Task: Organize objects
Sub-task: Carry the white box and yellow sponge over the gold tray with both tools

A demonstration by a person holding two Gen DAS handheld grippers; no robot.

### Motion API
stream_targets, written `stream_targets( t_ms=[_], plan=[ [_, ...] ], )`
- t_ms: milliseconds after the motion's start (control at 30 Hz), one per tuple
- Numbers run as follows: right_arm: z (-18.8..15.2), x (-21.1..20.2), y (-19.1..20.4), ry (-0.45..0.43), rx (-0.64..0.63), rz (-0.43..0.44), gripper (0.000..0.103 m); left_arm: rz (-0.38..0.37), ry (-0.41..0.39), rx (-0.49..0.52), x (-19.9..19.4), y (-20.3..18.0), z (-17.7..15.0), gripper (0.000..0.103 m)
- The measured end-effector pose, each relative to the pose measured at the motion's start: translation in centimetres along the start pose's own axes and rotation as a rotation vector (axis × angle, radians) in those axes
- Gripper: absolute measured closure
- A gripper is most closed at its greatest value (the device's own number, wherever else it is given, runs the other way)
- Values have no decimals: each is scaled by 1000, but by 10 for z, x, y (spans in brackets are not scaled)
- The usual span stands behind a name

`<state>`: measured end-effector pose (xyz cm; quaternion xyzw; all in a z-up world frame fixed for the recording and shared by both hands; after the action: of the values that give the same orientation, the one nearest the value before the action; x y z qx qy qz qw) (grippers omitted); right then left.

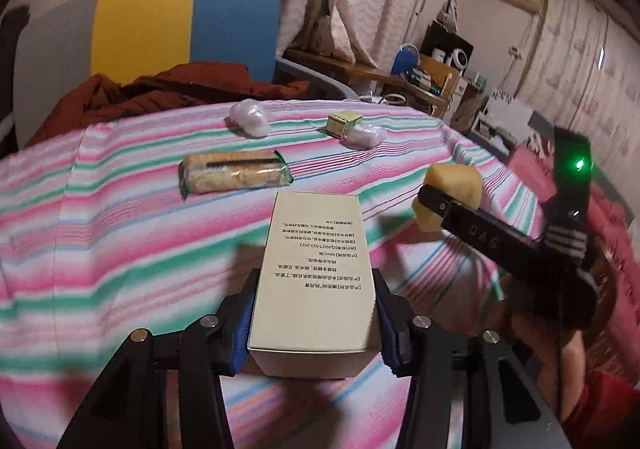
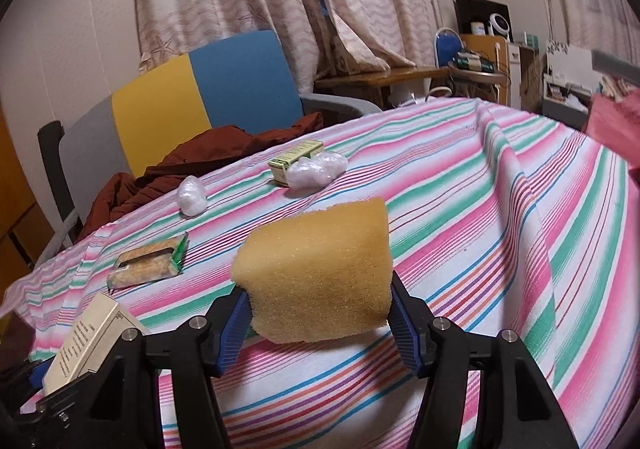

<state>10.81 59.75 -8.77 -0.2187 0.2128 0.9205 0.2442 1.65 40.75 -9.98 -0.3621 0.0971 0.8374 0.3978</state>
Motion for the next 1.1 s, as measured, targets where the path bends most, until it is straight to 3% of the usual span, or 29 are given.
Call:
stream_targets(
  t_ms=[200, 400, 833, 1100],
  plan=[
    [-9, -12, 22, 25, -52, 17, 40, -18, -27, -93, -42, 28, -17, 52],
    [-25, -25, 69, 85, -33, 155, 40, 20, -91, -140, -90, 67, -22, 52],
    [-62, -52, 237, 187, -190, 477, 40, 135, -174, -295, -170, 161, -54, 52],
    [-86, -65, 312, 248, -262, 604, 40, 248, -203, -363, -202, 224, -62, 52]
  ],
)
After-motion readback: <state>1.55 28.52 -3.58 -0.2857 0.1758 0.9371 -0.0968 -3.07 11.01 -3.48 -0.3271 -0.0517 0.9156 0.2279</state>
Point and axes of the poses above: each gripper's, at about its wrist camera, not at the fingertips, and x roughly the way its jaws point, y to its left, z to its top, the point moved 4 cm from there along x, roughly the way its jaws point, and after that the axes turned 10 degrees about z, right-handed, at the moved point
